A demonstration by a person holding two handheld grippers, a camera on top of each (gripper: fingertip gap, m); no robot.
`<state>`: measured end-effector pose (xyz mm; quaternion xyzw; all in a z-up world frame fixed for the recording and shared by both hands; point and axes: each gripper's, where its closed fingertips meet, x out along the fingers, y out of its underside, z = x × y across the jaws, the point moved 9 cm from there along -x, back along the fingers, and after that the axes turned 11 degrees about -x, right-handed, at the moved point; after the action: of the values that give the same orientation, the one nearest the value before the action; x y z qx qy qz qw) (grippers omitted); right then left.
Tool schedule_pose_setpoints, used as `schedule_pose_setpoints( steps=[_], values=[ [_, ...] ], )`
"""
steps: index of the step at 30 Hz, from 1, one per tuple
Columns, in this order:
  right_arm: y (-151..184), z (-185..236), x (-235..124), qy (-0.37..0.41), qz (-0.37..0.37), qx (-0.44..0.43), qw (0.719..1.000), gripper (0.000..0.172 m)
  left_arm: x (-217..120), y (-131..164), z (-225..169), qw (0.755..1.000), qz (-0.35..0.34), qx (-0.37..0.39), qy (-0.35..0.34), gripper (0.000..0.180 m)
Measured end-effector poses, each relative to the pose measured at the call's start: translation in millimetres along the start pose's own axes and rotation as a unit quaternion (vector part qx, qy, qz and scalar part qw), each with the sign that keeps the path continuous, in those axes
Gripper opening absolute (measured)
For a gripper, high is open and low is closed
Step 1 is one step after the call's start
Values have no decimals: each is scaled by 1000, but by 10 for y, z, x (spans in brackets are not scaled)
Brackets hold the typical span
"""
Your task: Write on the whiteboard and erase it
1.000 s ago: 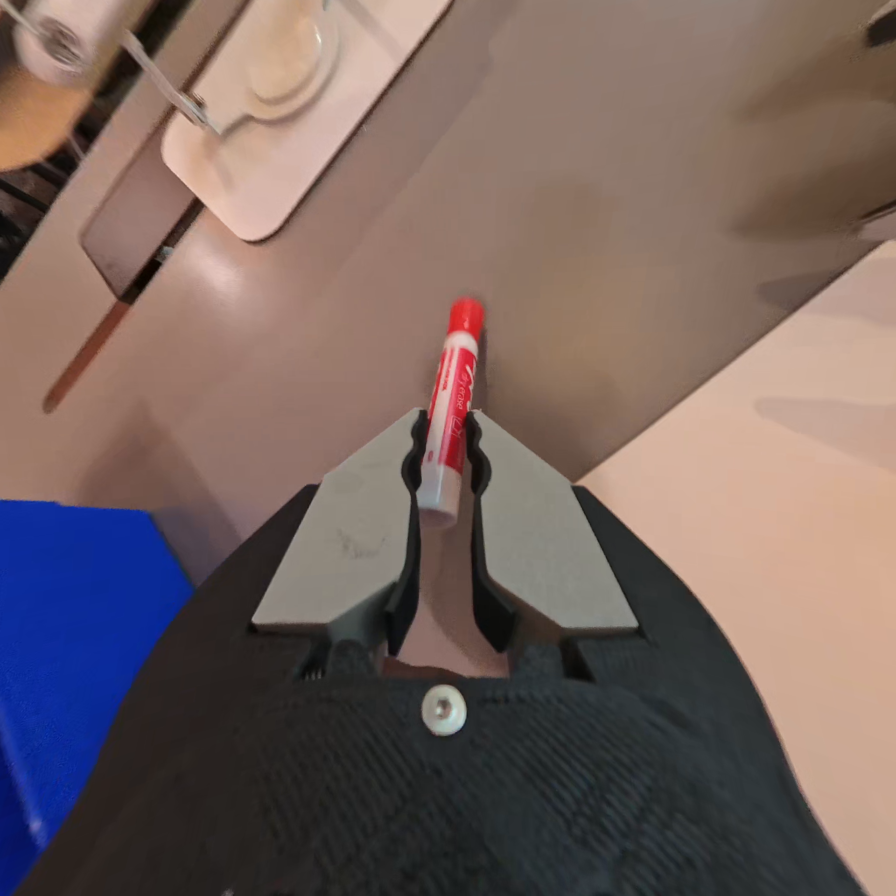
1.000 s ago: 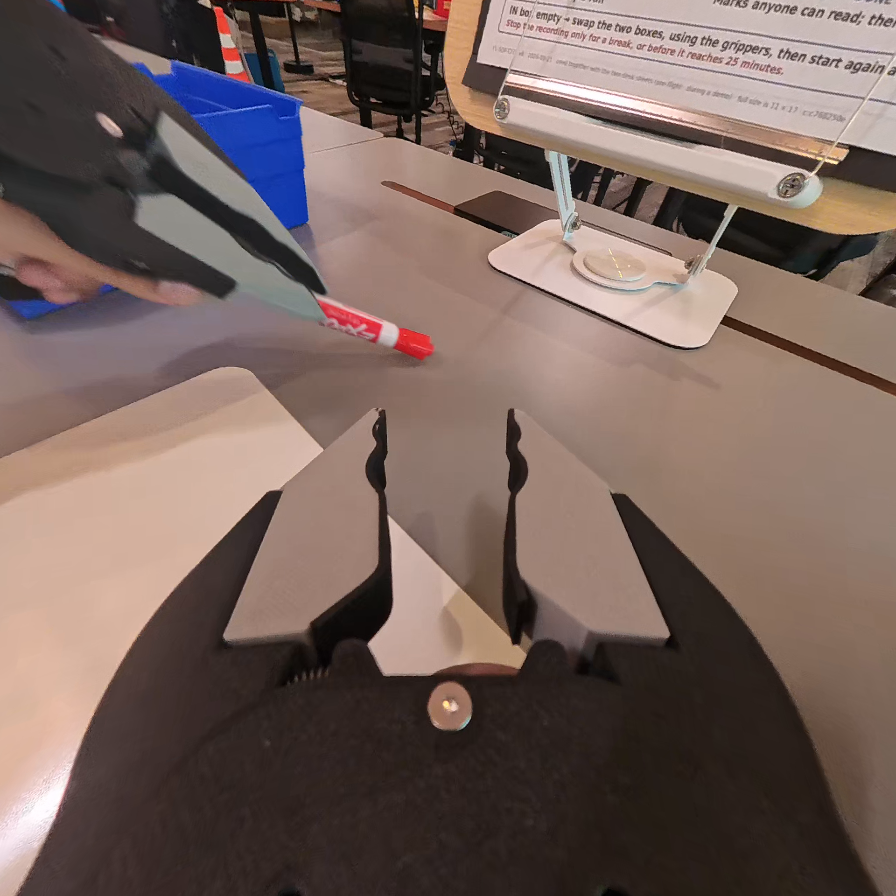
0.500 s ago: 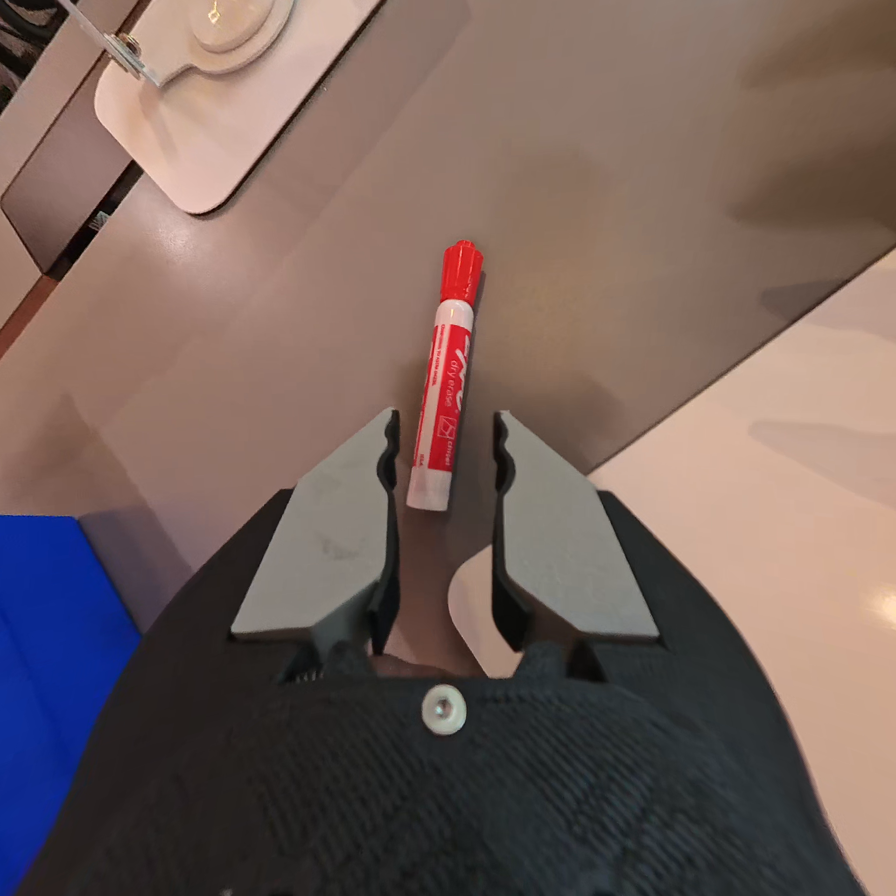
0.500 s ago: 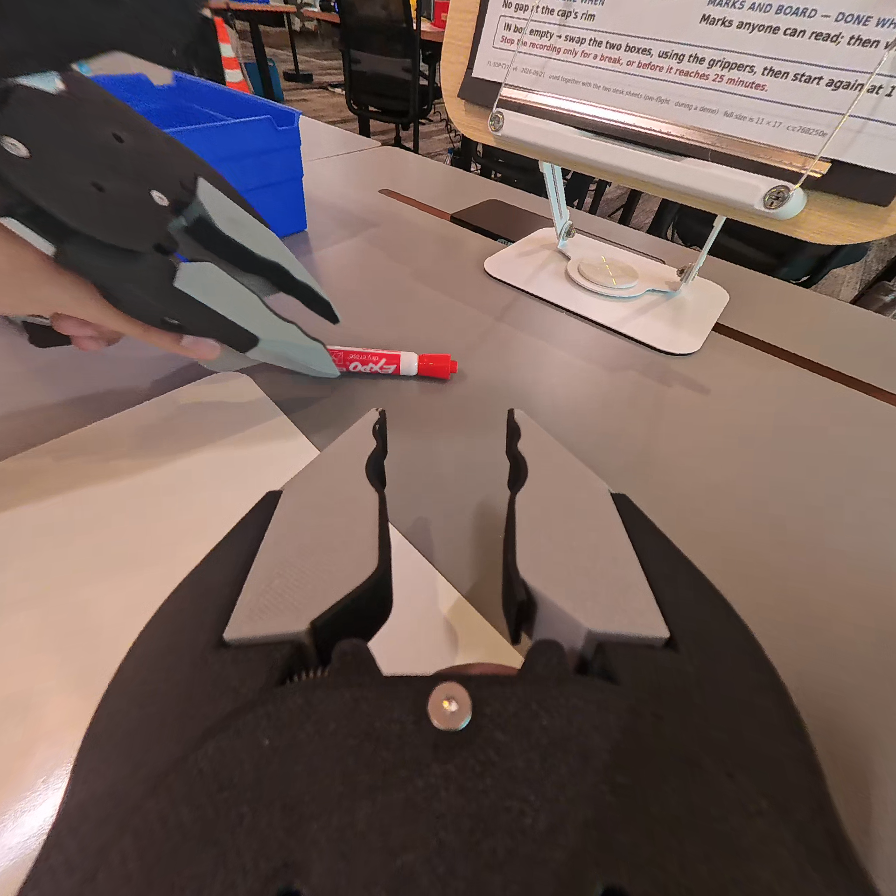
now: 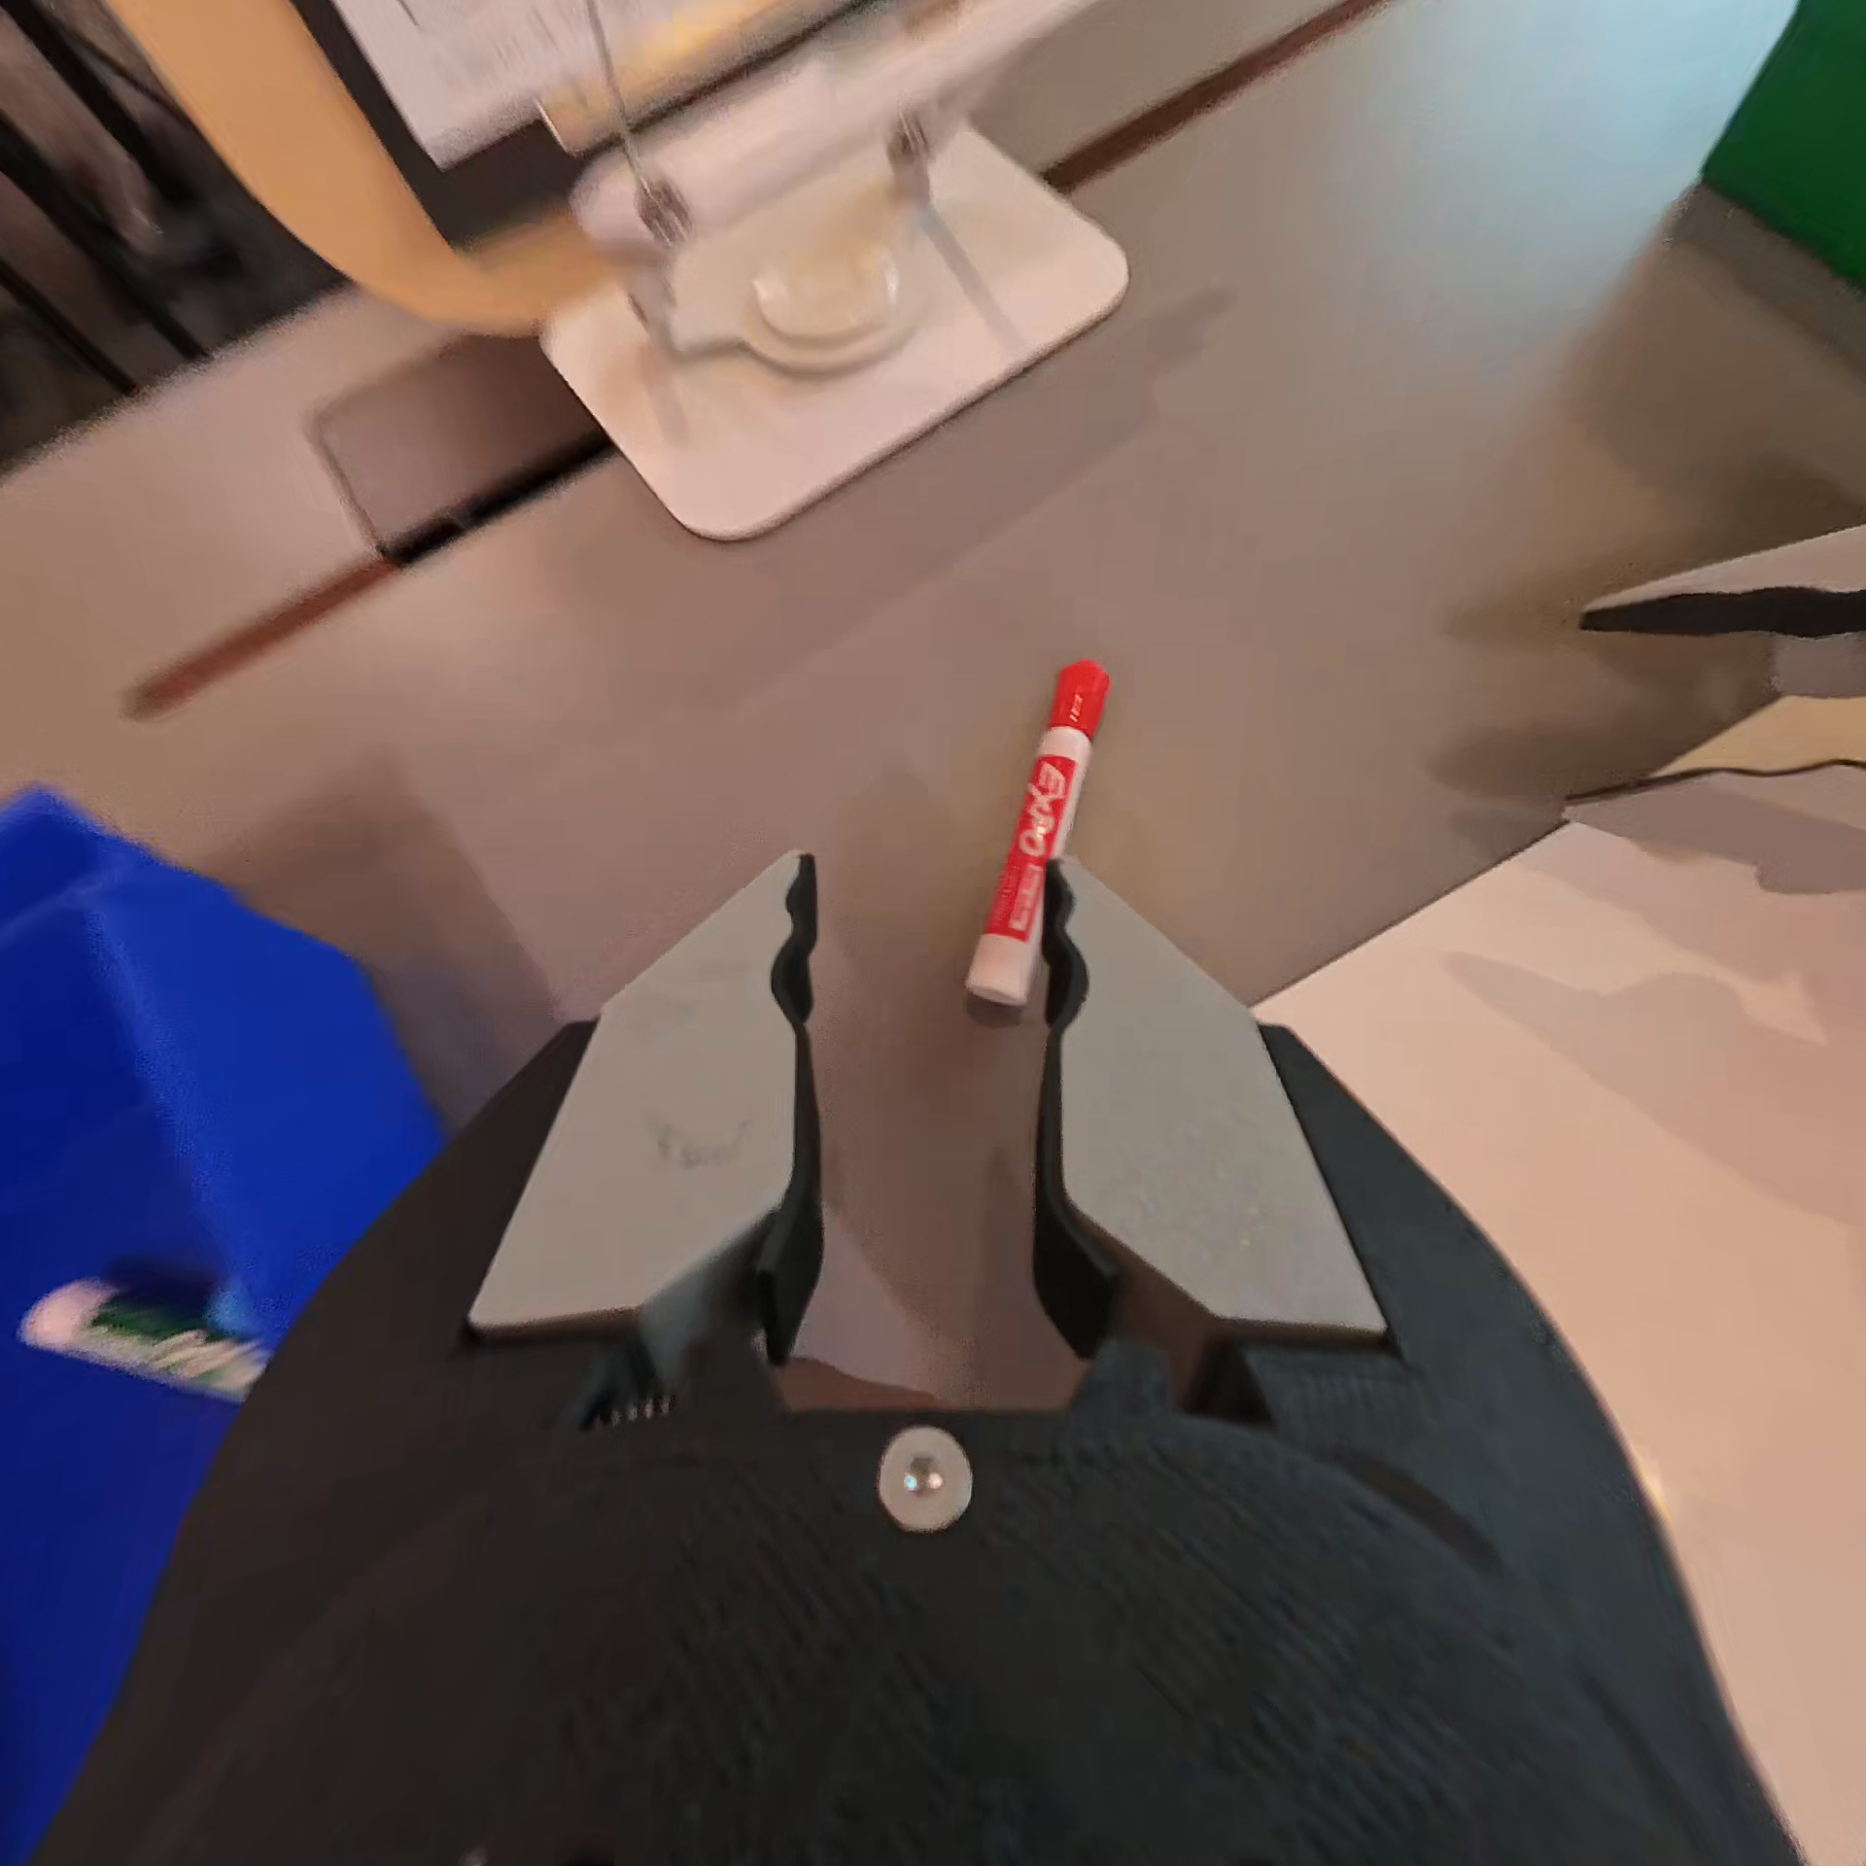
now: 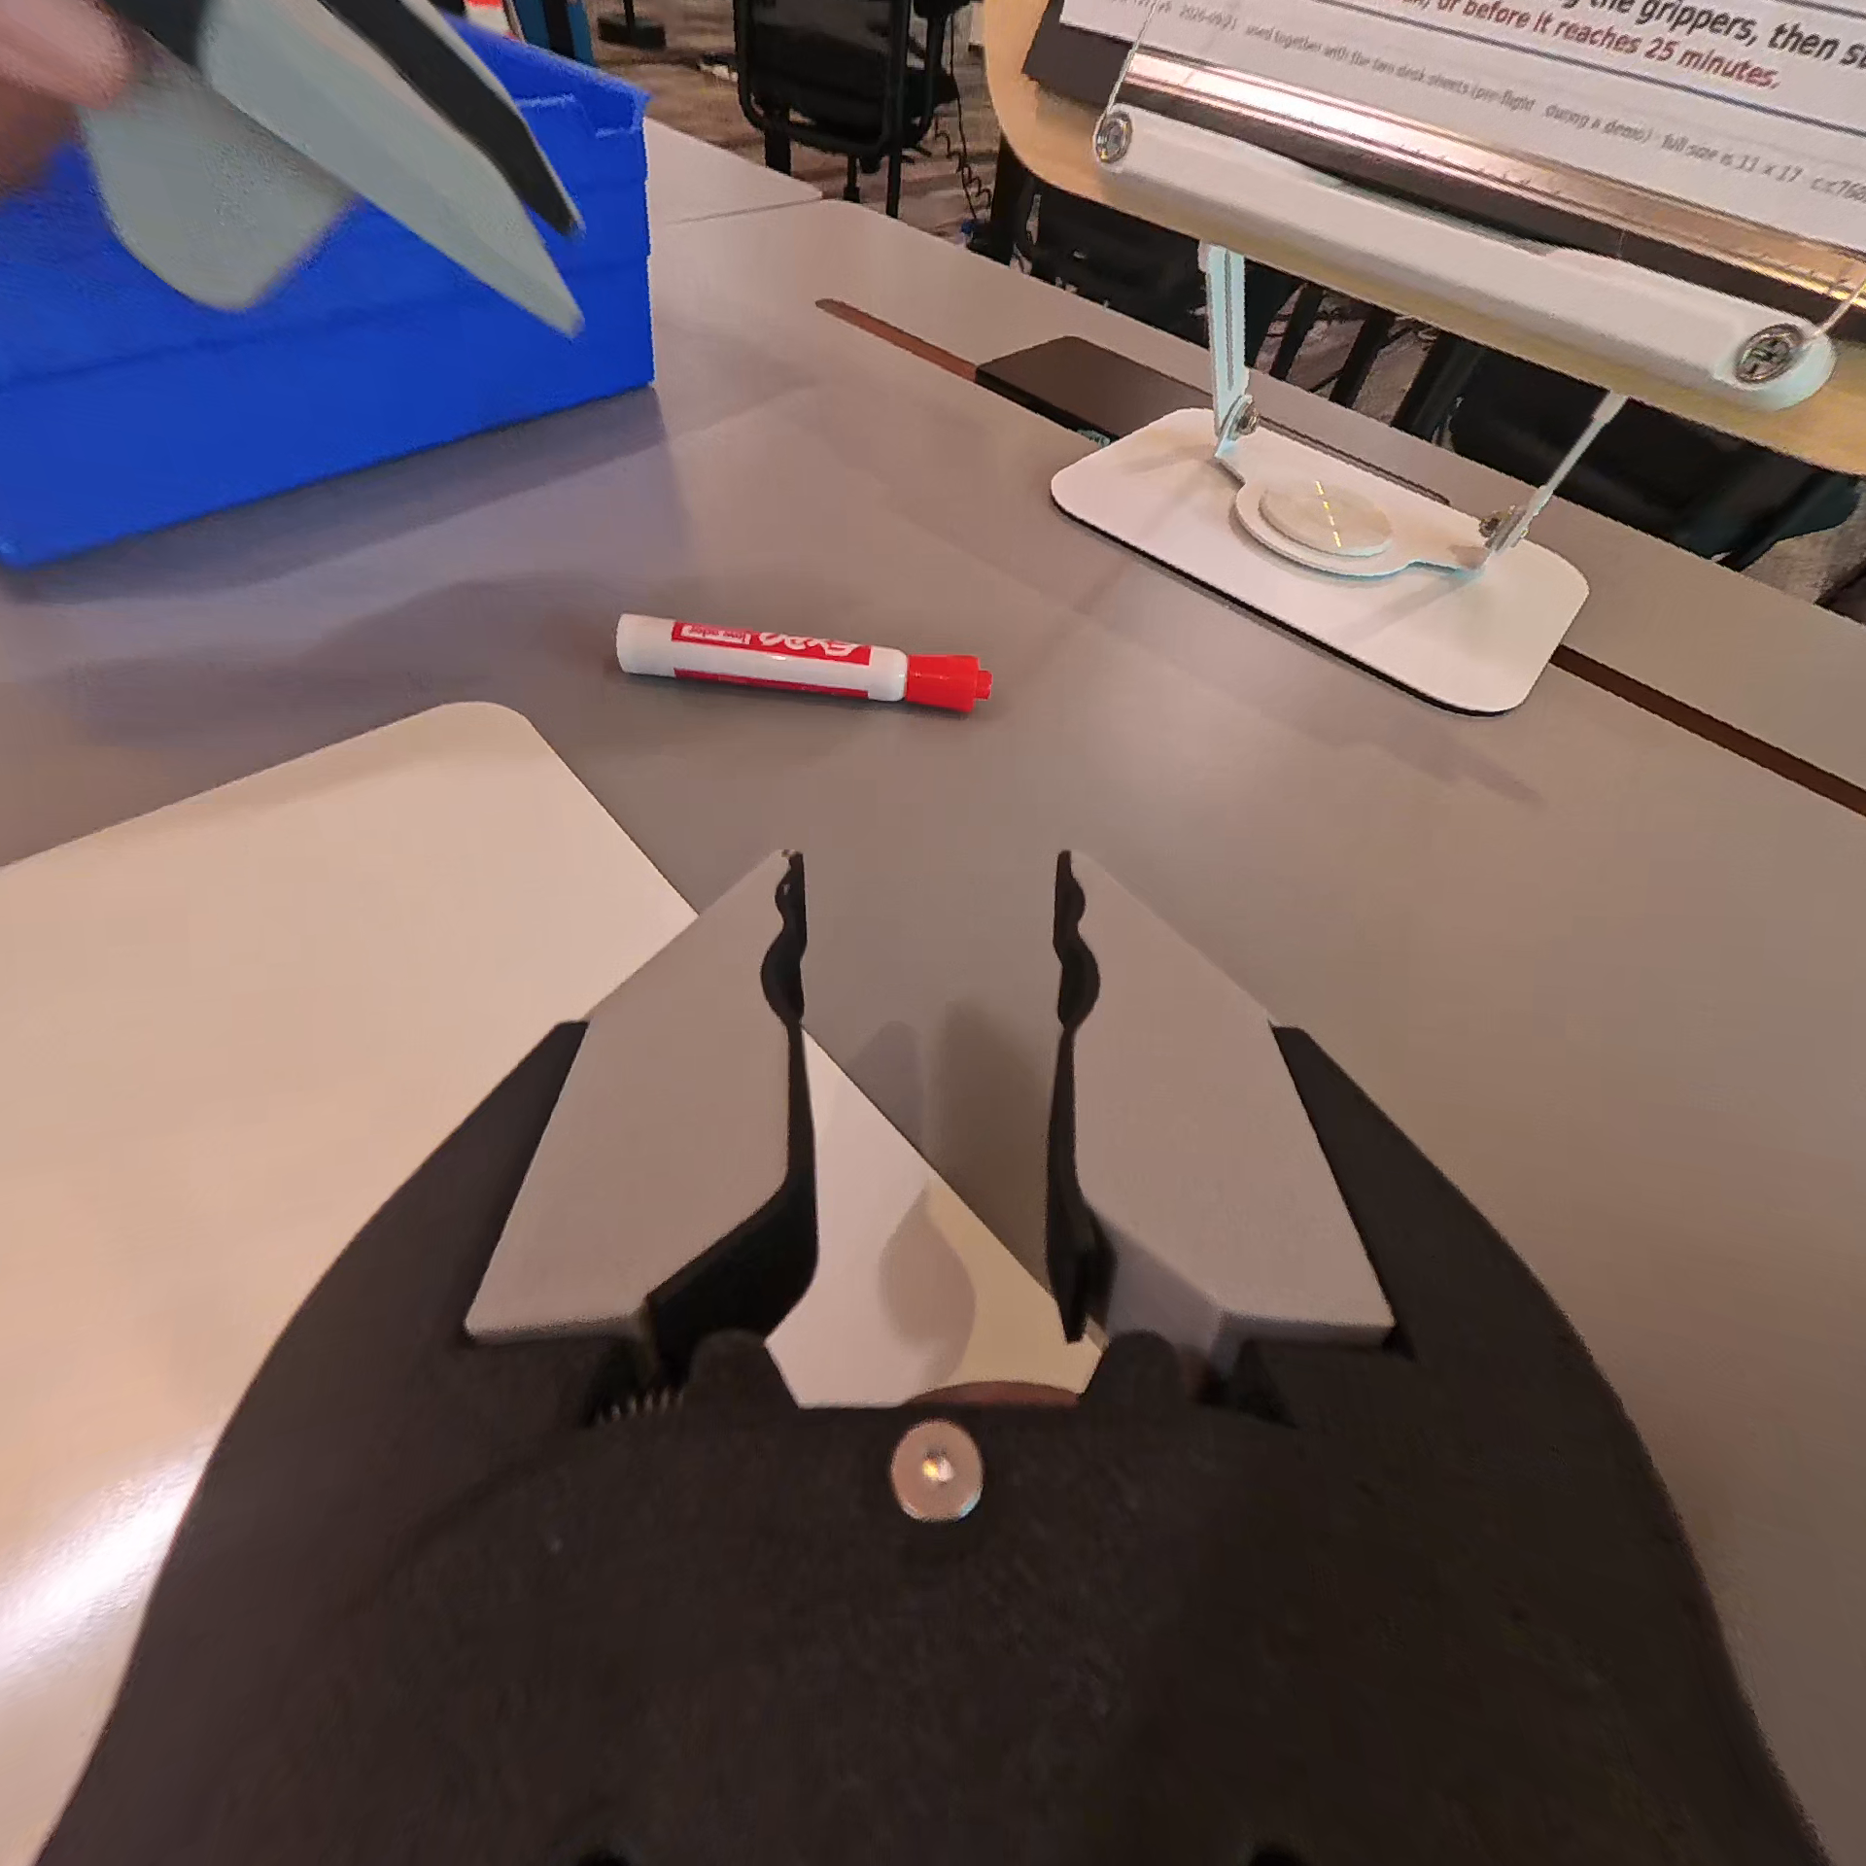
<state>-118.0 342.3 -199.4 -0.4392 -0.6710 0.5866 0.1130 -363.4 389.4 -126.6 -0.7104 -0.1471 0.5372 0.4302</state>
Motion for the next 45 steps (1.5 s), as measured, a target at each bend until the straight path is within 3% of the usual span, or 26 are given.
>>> schedule_pose_setpoints(
  steps=[4, 8, 18, 33, 45],
  values=[
    [1, -35, -55, 13, -7, -2, 1000, 47, 574, 171, -15, 992, 101, -33, 66, 48],
    [-18, -69, -62, 0, -20, 21, 1000, 47, 839, 363, -49, 985, 151, -23, 80, 46],
    [-64, -15, -82, 4, -23, -7, 1000, 47, 754, 534, -318, 965, 194, -38, 173, 45],
    [-32, -31, -65, 4, -17, 0, 1000, 47, 696, 594, -408, 970, 190, -5, 153, 43],
    [-21, -28, -55, 4, -13, 0, 1000, 47, 644, 598, -468, 972, 168, 15, 166, 59]
  ],
)
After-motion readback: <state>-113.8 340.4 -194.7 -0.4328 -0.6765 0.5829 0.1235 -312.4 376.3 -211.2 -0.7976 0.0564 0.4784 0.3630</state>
